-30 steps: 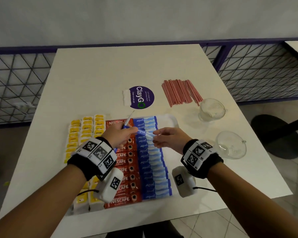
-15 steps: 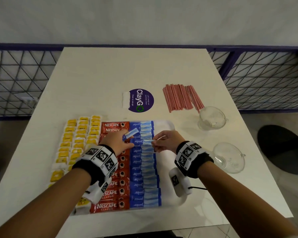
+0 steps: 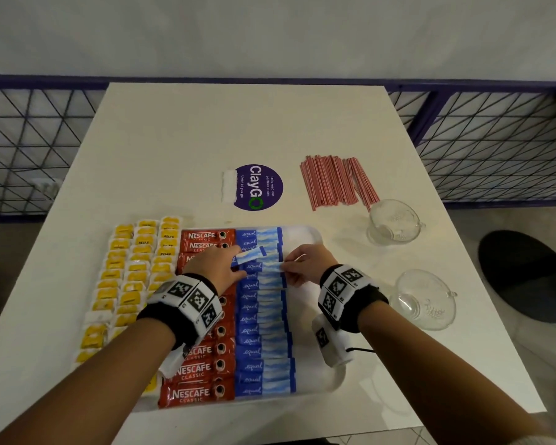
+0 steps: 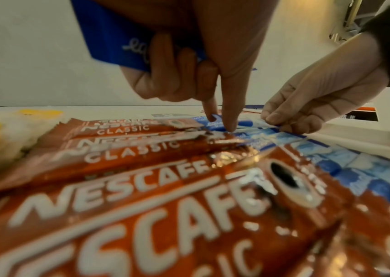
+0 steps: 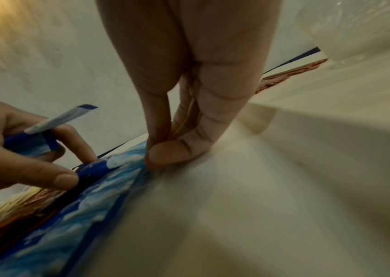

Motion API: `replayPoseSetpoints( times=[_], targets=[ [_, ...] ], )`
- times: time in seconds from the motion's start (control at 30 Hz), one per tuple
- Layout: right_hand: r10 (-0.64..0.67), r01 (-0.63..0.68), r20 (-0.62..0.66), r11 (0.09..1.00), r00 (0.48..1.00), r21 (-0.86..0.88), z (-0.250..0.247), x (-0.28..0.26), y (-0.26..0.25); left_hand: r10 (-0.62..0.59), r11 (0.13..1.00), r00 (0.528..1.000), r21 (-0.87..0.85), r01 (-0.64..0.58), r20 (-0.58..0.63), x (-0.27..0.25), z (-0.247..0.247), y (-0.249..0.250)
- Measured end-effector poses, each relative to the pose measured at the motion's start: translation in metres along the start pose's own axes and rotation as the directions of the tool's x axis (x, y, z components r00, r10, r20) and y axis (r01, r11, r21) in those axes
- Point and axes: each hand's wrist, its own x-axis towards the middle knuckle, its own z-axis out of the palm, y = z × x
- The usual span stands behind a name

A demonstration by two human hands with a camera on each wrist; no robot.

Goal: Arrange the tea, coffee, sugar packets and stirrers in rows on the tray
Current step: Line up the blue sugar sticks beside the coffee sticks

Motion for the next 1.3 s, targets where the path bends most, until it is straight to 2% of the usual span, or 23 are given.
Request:
replayPoseSetpoints(
  times=[0.17,0.5,0.63,0.73,0.93,1.1,1.17,1.2,1.23,1.27,1.3],
  targets=[
    [-0.002,0.003,0.011,0.997,1.0,-0.079,0.001,0.003,-0.001,-0.018,0.999,1.0,-0.05,0.018,-0.009,0.0,-0.001,0.001],
    [-0.01,0.01,-0.007,0.998,1.0,-0.056,0.004,0.002,-0.004,-0.013,0.998,1.0,-0.056,0.013,0.009,0.002,-0.003,-0.002],
    [-0.01,0.009,-0.011,0.996,1.0,-0.084,0.001,0.0,-0.005,0.004,0.992,1.0,-0.126,-0.007,-0.025,0.0,-0.004,-0.002],
    [-0.069,0.066,-0.037,0.994,0.997,-0.087,-0.003,-0.006,-0.01,0.028,0.976,0.999,-0.215,-0.033,-0.024,-0.002,-0.008,-0.001],
    [-0.202,0.201,0.129,0.979,0.971,0.02,0.005,-0.03,-0.042,0.122,0.972,0.991,-0.211,-0.107,0.058,-0.008,-0.017,0.004],
    [-0.257,0.257,0.143,0.966,0.956,0.024,0.016,-0.037,-0.051,0.153,0.951,0.987,-0.282,-0.131,0.057,-0.013,-0.021,0.004],
    [-0.268,0.261,0.152,0.963,0.951,0.066,0.016,-0.038,-0.051,0.106,0.906,0.991,-0.419,-0.06,0.085,-0.018,-0.025,0.003],
    [-0.267,0.254,0.15,0.962,0.952,0.102,0.014,-0.039,-0.05,0.073,0.837,0.989,-0.548,0.008,0.125,-0.021,-0.027,0.001],
    [-0.264,0.244,0.145,0.96,0.954,0.139,0.013,-0.04,-0.049,0.055,0.725,0.985,-0.685,0.075,0.166,-0.024,-0.029,-0.002],
    [-0.26,0.236,0.139,0.957,0.956,0.168,0.011,-0.042,-0.048,0.051,0.611,0.982,-0.783,0.112,0.181,-0.026,-0.031,-0.004],
    [-0.257,0.23,0.134,0.955,0.957,0.19,0.01,-0.043,-0.046,0.052,0.543,0.984,-0.832,0.116,0.171,-0.028,-0.032,-0.007]
  ],
)
